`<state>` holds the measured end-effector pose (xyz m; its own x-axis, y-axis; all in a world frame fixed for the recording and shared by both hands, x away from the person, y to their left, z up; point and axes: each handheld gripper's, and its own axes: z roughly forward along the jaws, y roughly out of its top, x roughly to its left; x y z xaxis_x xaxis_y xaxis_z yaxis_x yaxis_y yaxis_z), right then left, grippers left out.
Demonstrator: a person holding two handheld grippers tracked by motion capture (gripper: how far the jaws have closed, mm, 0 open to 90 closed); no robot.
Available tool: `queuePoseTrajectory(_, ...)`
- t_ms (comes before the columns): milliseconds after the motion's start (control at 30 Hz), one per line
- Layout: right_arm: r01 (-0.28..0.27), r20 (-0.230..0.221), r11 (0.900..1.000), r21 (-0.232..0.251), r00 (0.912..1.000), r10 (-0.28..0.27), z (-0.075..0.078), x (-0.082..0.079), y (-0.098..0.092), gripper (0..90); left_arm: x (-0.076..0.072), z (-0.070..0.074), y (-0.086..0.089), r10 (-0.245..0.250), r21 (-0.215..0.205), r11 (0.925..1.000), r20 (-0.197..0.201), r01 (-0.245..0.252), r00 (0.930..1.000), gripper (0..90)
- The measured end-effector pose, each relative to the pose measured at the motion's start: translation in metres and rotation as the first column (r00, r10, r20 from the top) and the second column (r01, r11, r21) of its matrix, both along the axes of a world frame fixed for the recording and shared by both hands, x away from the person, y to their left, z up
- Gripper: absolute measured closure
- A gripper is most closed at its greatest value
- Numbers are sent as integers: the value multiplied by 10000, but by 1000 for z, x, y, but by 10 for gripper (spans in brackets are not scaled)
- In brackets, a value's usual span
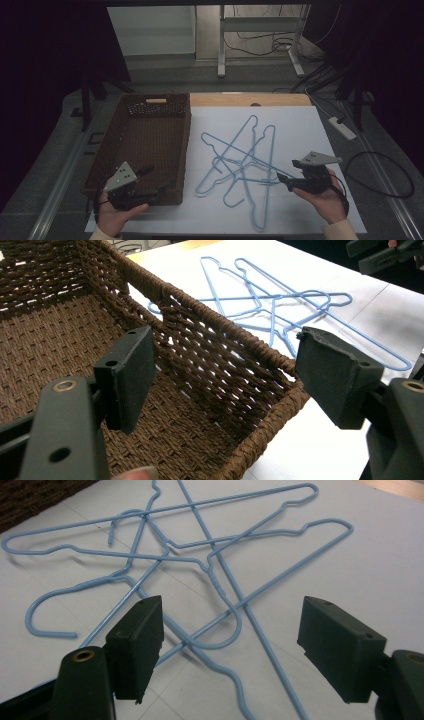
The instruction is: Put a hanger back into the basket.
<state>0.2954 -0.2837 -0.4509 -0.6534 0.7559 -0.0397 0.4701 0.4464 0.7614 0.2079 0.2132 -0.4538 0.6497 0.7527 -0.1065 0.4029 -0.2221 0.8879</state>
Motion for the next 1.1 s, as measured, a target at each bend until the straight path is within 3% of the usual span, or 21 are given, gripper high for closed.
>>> queuePoseTrajectory(133, -177, -142, 9994, -298, 9998, 173, 5, 7, 8, 283, 0, 0, -1, -22, 17, 10000, -9, 22, 10000, 250)
queuePoseTrajectory(367, -559, -844, 9933, -1014, 9953, 474, 3, 23, 20, 303, 1, 1, -2, -19, 31, 10000, -16, 19, 10000, 250)
queuePoseTrajectory(467, -859, -1216, 9840, -1558, 9903, 672, -1, 32, 29, 308, 1, 0, -2, -16, 42, 10000, -41, 17, 10000, 250)
queuePoseTrajectory(667, -1349, -1667, 9685, -2093, 9809, 1006, -6, 51, 44, 367, 0, 1, -3, -27, 52, 10000, -51, 27, 10000, 251)
queuePoseTrajectory(700, -1510, -1828, 9641, -2186, 9768, 1115, -6, 55, 46, 382, 0, 1, -3, -39, 43, 10000, -55, 39, 10000, 251)
queuePoseTrajectory(733, -1809, -2103, 9530, -2429, 9689, 1303, -8, 65, 53, 412, 1, 1, -2, -50, 54, 10000, -66, 50, 10000, 250)
queuePoseTrajectory(767, -1809, -2103, 9530, -2429, 9689, 1303, -8, 65, 53, 412, 1, 1, -2, -50, 54, 10000, -66, 50, 10000, 250)
queuePoseTrajectory(833, -2020, -2331, 9415, -2698, 9624, 1397, -11, 73, 60, 424, 1, 0, -2, -57, 81, 10000, -96, 57, 9999, 250)
queuePoseTrajectory(1033, -2585, -2987, 9004, -3499, 9418, 1543, -23, 93, 76, 483, 1, 0, -3, -82, 72, 9999, -68, 82, 9999, 250)
queuePoseTrajectory(1100, -2965, -3398, 8817, -3671, 9251, 1697, -28, 99, 80, 537, 1, 0, -3, -58, 79, 10000, -59, 59, 10000, 251)
